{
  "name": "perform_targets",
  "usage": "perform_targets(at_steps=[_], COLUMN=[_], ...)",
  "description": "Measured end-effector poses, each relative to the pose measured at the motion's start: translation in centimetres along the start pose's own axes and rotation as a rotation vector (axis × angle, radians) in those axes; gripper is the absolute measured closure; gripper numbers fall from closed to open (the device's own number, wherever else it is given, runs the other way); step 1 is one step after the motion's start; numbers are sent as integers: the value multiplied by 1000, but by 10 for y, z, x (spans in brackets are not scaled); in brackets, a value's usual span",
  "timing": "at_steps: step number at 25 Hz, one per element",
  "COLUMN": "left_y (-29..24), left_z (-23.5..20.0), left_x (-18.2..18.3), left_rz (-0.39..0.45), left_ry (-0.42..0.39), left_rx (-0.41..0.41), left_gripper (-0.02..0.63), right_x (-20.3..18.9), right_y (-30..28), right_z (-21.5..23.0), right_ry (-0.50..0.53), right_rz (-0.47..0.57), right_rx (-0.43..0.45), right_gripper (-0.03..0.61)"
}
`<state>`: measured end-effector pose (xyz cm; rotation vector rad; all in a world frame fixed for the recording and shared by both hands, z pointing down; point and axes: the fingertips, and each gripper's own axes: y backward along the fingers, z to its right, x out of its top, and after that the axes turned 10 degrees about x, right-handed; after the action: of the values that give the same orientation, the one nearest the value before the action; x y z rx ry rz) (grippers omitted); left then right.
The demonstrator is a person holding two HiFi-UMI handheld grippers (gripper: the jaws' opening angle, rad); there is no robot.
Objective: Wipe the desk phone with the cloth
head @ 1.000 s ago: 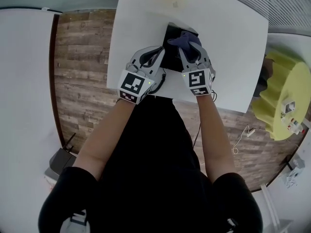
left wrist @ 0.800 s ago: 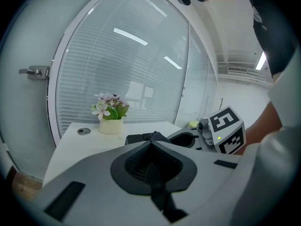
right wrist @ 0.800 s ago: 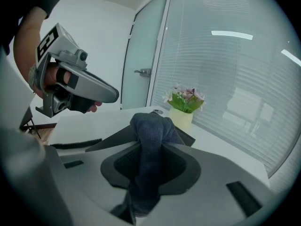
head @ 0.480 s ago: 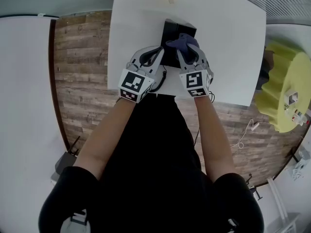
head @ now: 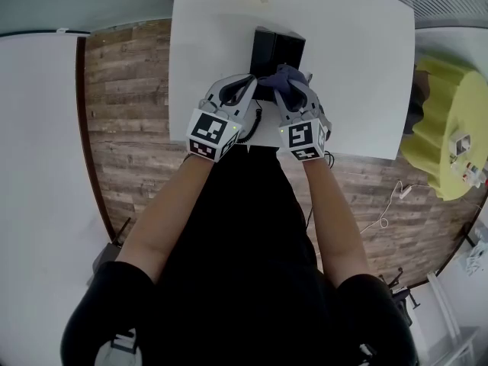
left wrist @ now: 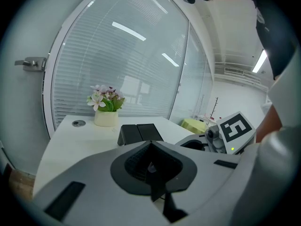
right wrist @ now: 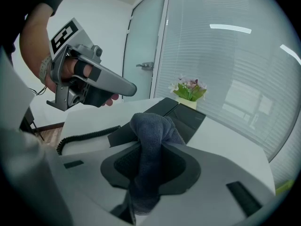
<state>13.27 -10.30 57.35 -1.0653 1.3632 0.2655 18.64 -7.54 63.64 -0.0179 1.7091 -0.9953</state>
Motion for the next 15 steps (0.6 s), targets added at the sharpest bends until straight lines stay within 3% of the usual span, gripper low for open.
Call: perform_targets(at_steps=[15], left_y=[14], left_z=[6], left_x=[-25], left_rz=[-39], left_ry=[0], left_rx=[-13], left_gripper=[604], right_x=[-27], right_y=[6], right_z=[-37], right_ry=[-27], right_rz=[-50], right_rx=[32], right_gripper=[466])
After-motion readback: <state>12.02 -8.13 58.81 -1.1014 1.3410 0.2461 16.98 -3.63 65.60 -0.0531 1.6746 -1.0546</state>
